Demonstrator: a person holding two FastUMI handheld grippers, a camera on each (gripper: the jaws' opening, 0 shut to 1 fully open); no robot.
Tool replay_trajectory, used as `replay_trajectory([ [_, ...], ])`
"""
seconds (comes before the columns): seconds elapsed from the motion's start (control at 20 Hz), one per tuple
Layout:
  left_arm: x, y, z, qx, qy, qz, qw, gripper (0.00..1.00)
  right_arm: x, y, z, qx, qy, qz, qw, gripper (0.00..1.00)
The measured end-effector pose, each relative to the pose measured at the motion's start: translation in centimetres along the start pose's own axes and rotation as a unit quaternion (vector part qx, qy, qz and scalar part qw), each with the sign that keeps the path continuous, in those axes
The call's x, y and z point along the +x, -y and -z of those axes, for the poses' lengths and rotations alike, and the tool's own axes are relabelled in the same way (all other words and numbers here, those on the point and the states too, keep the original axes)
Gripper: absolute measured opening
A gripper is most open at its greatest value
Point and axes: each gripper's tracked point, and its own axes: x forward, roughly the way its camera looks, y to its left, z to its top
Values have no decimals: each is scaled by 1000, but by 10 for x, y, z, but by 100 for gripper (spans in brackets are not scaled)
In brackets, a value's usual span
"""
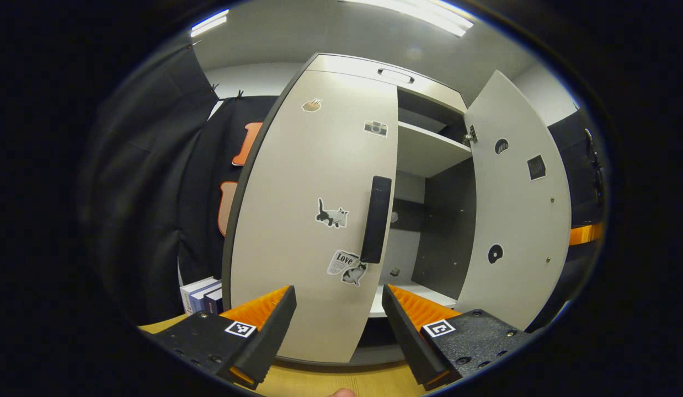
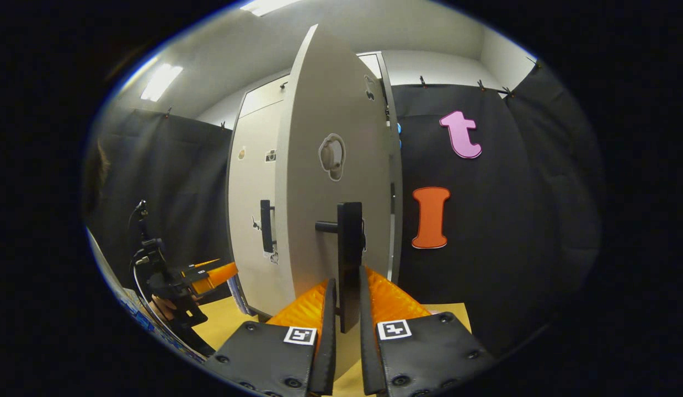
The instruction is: Open the right door of the double-door shoe cabinet with the right hand, and open the left door with the left hand.
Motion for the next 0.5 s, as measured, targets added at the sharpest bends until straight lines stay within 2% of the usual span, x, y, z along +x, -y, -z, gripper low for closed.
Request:
replay_trajectory([
  [0.25,-5,-2,-2,-4,3,-11,1000,94,-4,17,0,7,4,21,1000,27],
  [0.3,-8,-3,-3,-1,5,-15,1000,94,-5,20,-1,4,7,28,1000,34],
  [0.35,-10,-4,-5,1,7,-18,1000,94,-5,24,-2,4,9,35,999,34],
  [0.4,-13,-6,-6,2,8,-20,1000,94,-6,27,-4,5,13,43,999,27],
  [0.5,-16,-8,-8,6,10,-24,1000,94,-7,32,-3,6,15,50,999,25],
])
